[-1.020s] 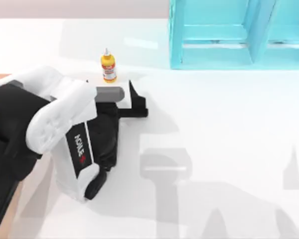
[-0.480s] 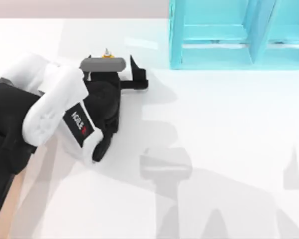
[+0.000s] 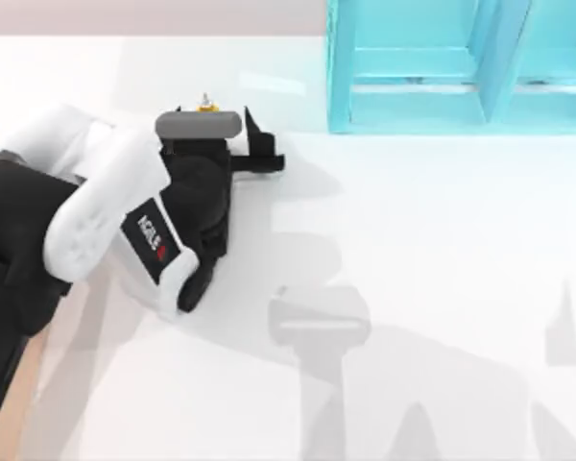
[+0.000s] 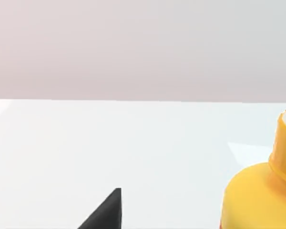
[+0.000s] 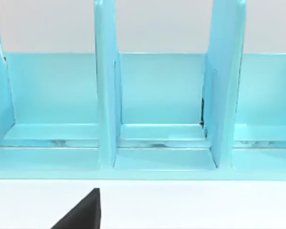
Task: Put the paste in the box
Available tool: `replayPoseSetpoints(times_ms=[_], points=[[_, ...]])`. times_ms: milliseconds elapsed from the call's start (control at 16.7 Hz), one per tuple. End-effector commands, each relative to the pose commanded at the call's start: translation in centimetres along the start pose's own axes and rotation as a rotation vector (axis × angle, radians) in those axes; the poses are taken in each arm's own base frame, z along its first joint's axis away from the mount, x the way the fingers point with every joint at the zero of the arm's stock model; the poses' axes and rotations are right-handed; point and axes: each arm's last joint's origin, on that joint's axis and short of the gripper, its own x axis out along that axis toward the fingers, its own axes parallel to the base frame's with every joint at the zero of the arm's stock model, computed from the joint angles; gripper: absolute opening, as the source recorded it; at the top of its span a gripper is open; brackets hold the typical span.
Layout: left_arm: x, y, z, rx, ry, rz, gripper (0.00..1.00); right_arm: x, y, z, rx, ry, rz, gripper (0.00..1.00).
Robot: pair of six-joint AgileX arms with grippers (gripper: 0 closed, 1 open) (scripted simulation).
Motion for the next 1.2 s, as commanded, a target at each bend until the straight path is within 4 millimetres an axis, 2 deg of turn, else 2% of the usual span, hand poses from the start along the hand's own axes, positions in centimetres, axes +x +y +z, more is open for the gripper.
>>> replayPoseSetpoints(times_ms=[540,1200], points=[[0.0,0.0,0.0,0.0,0.0,0.0,0.02,0.0,0.0,0.0,0.0,0.0,0.0,1.0],[-0.09,-0.11,0.42,0.004,0.008,-0.004,0.0,0.0,0.0,0.0,0.0,0.0,0.0,1.0]])
